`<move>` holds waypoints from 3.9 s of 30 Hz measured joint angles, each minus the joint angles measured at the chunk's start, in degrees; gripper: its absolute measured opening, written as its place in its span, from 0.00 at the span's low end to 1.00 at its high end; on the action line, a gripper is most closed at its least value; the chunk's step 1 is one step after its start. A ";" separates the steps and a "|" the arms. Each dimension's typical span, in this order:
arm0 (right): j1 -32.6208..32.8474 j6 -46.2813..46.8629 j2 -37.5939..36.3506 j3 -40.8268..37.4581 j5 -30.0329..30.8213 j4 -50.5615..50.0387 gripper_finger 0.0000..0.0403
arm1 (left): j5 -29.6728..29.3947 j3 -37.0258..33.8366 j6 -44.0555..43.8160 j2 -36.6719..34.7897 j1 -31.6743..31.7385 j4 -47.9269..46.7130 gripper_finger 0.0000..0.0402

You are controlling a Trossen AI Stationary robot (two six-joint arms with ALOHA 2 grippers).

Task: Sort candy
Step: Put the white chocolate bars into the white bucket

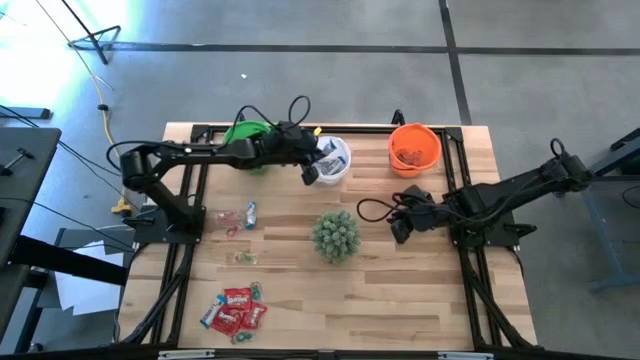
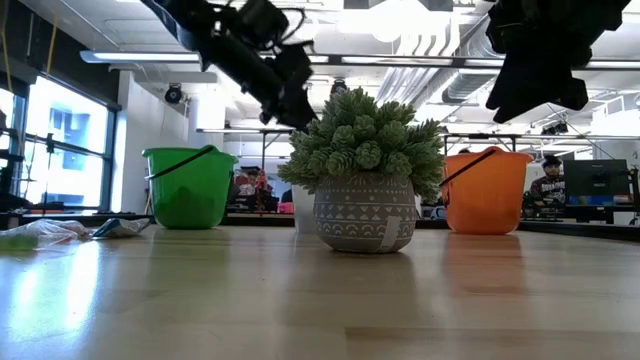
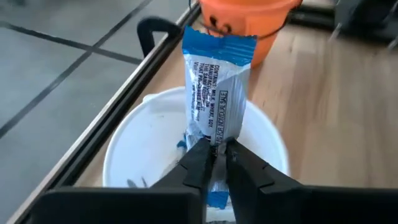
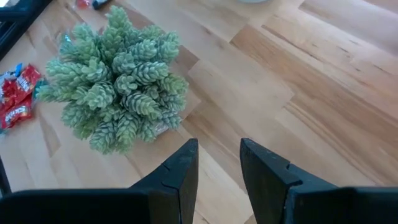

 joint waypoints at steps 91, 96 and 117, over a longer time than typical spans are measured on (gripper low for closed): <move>4.29 4.79 0.02 0.00 -2.77 -0.85 0.28 | -7.64 -30.38 -65.70 -11.77 -22.14 -26.25 0.14; 4.29 4.81 0.02 0.00 -1.77 -0.85 0.28 | -5.11 -27.20 -65.28 -12.83 -22.08 -26.78 0.02; 4.26 4.81 0.02 0.00 0.52 -0.85 0.28 | -11.74 2.29 -31.53 -14.70 -14.97 -4.20 0.00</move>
